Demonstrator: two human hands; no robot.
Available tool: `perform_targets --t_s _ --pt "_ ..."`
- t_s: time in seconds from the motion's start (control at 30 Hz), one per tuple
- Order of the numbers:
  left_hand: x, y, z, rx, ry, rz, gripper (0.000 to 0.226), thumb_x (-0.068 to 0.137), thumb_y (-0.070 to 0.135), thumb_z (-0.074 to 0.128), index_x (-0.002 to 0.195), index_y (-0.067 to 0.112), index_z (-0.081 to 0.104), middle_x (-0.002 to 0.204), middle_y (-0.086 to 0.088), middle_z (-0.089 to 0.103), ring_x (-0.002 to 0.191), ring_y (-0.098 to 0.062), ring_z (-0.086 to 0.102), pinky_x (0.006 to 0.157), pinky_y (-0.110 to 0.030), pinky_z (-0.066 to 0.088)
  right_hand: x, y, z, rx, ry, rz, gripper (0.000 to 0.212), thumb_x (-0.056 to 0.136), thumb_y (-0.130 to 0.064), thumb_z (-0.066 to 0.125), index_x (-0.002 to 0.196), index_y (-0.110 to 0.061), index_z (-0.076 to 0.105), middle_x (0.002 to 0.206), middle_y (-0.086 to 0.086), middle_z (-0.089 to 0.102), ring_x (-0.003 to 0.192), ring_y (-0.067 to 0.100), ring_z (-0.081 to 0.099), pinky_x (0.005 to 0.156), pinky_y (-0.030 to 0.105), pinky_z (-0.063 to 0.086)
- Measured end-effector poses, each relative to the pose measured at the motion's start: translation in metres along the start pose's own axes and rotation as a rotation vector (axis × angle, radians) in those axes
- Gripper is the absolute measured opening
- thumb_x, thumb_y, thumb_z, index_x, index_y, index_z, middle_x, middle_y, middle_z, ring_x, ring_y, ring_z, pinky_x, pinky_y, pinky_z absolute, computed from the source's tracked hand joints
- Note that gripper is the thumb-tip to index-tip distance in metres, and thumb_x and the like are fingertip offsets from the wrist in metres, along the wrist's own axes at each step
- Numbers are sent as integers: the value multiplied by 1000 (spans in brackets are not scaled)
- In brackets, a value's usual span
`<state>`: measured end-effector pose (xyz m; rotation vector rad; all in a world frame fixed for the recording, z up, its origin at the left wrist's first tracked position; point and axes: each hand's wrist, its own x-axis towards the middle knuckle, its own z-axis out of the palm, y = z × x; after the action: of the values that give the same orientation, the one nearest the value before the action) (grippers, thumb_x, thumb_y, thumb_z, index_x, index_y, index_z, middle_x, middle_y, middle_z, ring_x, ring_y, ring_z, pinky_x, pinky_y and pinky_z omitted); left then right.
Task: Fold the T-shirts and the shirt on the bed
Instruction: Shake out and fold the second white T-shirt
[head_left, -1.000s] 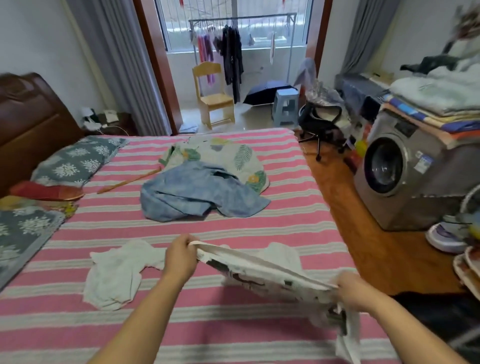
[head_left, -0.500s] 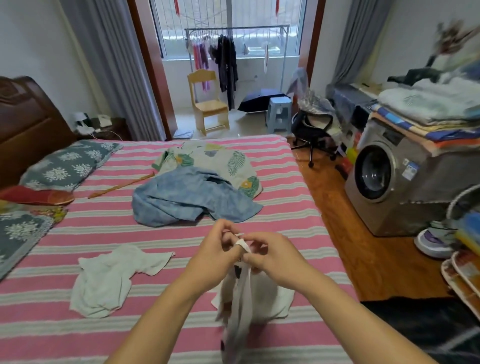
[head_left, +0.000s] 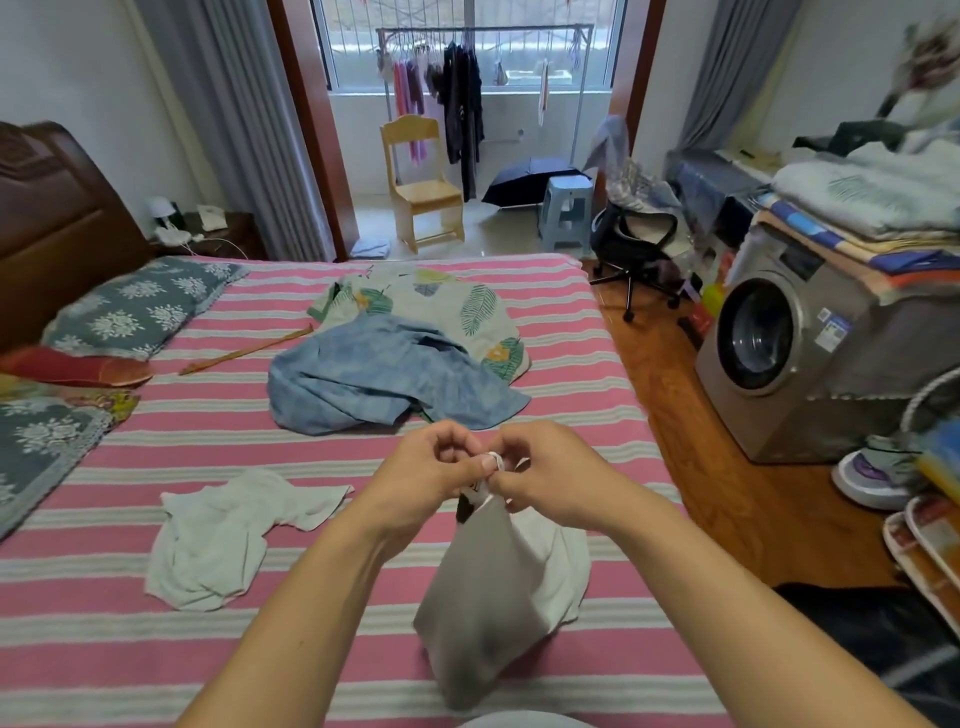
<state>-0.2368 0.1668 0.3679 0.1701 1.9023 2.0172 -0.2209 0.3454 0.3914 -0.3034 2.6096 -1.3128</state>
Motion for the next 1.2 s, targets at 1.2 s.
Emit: perform_targets --t_s 1.2 --pt "90 -41 -166 671 1171 -155 15 101 14 39 111 14 50 112 -22 57 87 -45 63 73 -49 54 88 26 -189 984 1311 202 25 96 -8 45 117 -11 58 104 6 62 79 15 63 73 35 60"
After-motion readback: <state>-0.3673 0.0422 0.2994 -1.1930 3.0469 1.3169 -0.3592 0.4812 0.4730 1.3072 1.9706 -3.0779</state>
